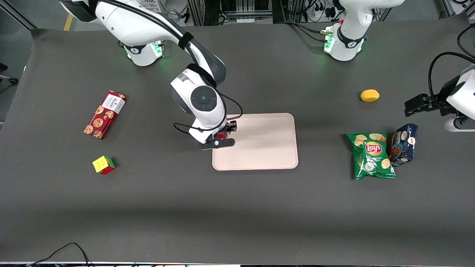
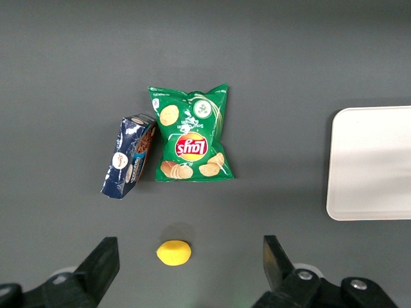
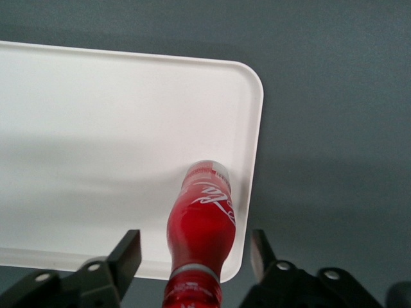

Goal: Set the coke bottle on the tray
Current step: 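Carry the bottle over the white tray and lower it, then open the right gripper to release the bottle on the tray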

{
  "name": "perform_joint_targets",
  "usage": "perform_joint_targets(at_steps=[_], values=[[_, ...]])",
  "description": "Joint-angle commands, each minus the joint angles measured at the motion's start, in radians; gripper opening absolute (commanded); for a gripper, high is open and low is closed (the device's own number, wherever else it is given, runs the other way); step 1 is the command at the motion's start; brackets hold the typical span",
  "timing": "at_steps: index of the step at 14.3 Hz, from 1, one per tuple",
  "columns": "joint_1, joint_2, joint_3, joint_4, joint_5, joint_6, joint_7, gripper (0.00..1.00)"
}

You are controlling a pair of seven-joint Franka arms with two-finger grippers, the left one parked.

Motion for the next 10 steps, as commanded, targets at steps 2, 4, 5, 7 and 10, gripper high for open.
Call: perform_joint_targets(at_steps=[2, 4, 5, 7, 10], values=[[0.0, -0.036, 0.003, 0.032, -0.01, -0.015, 0.021, 1.0], [0.0, -0.082, 0.003, 0.031, -0.016, -0.026, 0.01, 1.0], [0.0, -0.111, 0.002, 0.032, -0.021, -0.047, -0.002, 1.0], [-0.009, -0.189, 0.002, 0.026, -0.019, -0.117, -0.089, 1.0], [-0.032, -0.338, -0.001, 0.022, 0.0, -0.278, -0.172, 1.0]])
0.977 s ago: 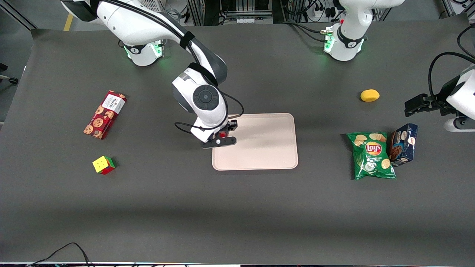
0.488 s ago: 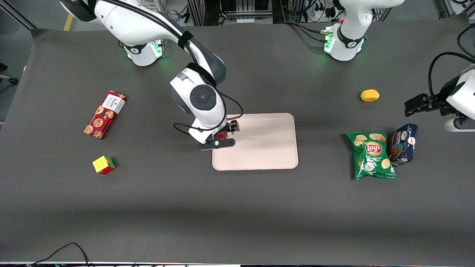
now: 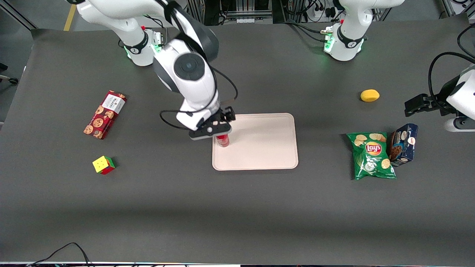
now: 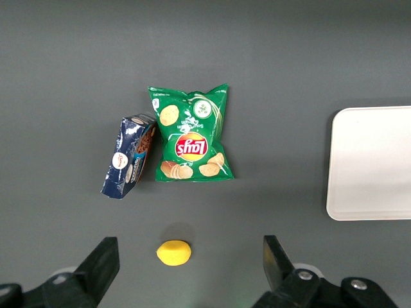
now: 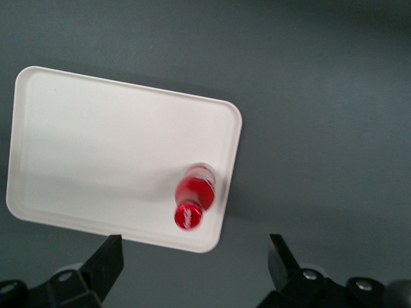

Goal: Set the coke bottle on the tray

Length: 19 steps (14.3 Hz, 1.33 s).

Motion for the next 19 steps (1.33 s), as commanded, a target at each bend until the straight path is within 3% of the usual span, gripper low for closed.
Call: perform_joint_targets(at_steps=[1, 4, 7, 13, 16, 19], values=[[-0.029, -0.208, -0.003, -0.047, 0.027, -0.212, -0.075, 1.0], [-0.08, -0.379, -0.019, -0.18, 0.104, -0.239, -0.078, 1.0], [-0.1, -0.472, -0.07, -0.262, 0.105, -0.239, -0.122, 1.0], [-0.291, -0.474, -0.153, -0.227, 0.093, -0.253, -0.162, 1.0], [-0.346, -0.491, -0.237, -0.235, 0.099, -0.254, -0.253, 1.0], [-0.391, -0.516, -0.25, -0.235, 0.093, -0.274, -0.256, 1.0]])
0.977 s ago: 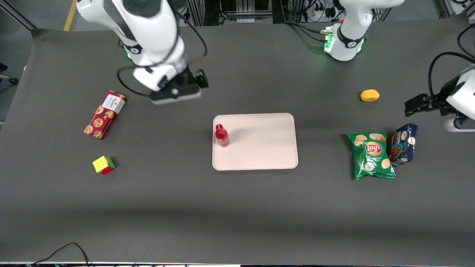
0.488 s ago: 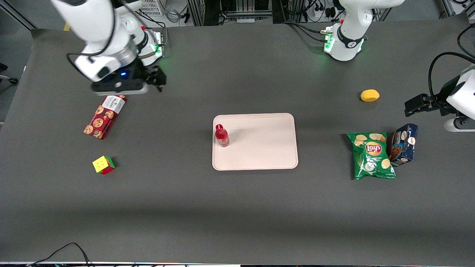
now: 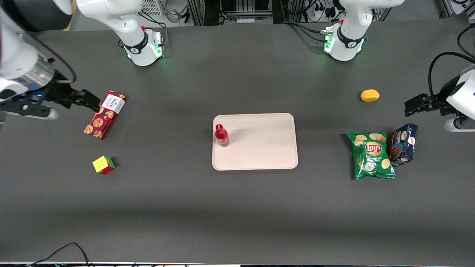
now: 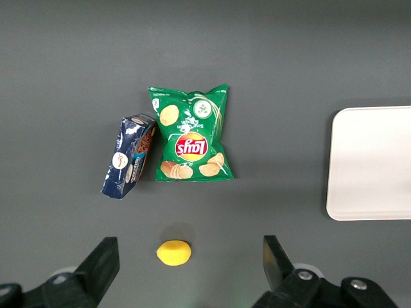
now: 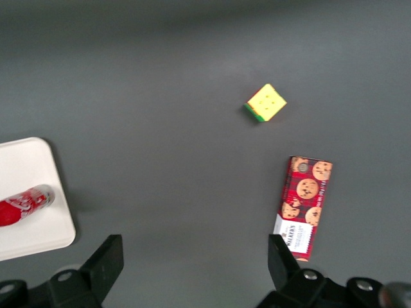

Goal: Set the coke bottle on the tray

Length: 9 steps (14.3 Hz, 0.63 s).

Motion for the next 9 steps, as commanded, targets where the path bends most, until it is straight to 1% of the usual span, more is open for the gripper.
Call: perform_joint_targets(at_steps=[1, 5, 9], values=[[-0.039, -0.031, -0.01, 0.0, 0.011, -0.013, -0.015, 1.0], [-0.044, 0.007, -0.072, 0.028, 0.025, -0.006, -0.027, 1.0], [-0.042, 0.068, -0.075, 0.085, 0.025, -0.007, -0.053, 1.0]])
